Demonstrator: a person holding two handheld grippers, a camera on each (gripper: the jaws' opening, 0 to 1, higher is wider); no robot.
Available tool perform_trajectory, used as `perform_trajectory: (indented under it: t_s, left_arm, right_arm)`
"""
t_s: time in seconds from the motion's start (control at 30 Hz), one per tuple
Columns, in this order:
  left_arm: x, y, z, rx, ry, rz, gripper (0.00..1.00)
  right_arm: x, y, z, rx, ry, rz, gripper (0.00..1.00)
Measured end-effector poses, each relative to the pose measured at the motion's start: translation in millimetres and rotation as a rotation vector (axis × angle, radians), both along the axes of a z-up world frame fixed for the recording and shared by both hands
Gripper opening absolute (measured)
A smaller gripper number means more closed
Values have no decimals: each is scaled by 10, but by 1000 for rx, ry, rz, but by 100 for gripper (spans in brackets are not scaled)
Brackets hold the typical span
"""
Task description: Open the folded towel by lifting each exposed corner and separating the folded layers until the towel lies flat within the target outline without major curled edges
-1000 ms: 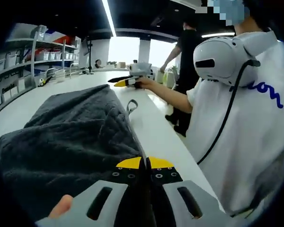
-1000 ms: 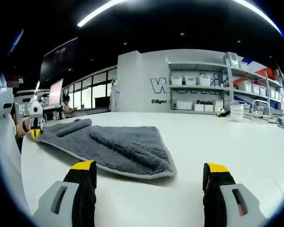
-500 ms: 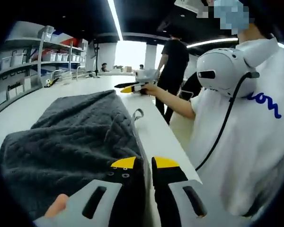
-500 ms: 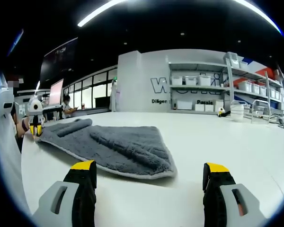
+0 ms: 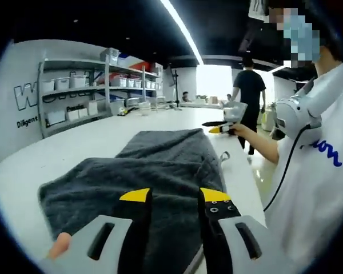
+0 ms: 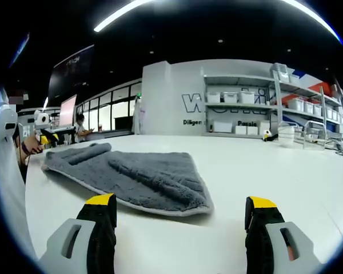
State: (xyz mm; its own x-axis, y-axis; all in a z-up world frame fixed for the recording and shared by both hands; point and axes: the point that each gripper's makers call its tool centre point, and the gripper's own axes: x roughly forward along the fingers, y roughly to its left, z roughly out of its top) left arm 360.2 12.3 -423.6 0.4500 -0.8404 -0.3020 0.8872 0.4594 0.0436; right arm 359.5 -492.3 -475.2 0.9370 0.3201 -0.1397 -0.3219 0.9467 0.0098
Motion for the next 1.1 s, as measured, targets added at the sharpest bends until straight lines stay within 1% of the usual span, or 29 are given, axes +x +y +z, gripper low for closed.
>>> perform_trajectory:
  t_s: [0.03, 0.07, 0.1, 0.17, 0.2, 0.23, 0.33, 0.37, 0.5, 0.73, 0.8, 0.87, 1.0, 1.1]
  left_arm:
    - [34, 83, 9, 10, -21, 30, 36]
    - [56, 151, 14, 8, -22, 59, 38]
    - [76, 218, 11, 1, -10, 88, 41]
    - [130, 356, 18, -16, -5, 147, 51]
    - [161, 420, 26, -32, -3, 178, 57]
    - [195, 484, 28, -50, 5, 214, 65]
    - [283, 654, -49, -78, 52, 301, 87]
    - [308, 700, -79, -75, 55, 321, 90]
    - [335, 758, -211, -39, 67, 343, 92]
    - [322, 809, -394, -3, 79, 355, 99]
    - [306, 821, -413, -1, 77, 355, 99]
    - [297, 840, -412, -5, 63, 357, 99]
    - [274, 858, -390, -39, 43, 353, 99]
    - [259, 871, -403, -48, 30, 352, 99]
  right_arm:
    - [0, 2, 0, 0, 0, 0, 95]
    - [-1, 3, 1, -1, 0, -1, 95]
    - [-1, 1, 1, -1, 0, -2, 95]
    - [0, -5, 3, 0, -1, -4, 95]
    - [0, -7, 6, 0, -2, -5, 95]
    - [-1, -7, 8, 1, -4, -5, 95]
    - [-2, -11, 11, 0, -6, -8, 95]
    - [-2, -15, 12, 1, -6, -9, 95]
    - [-2, -18, 11, 3, -6, -10, 95]
    - [-1, -7, 11, 2, -5, -11, 95]
    - [-1, -5, 10, 3, -5, -12, 95]
    - [0, -5, 6, 1, -4, -11, 95]
    - [1, -8, 3, 1, -2, -11, 95]
    - [0, -8, 5, 3, -2, -12, 95]
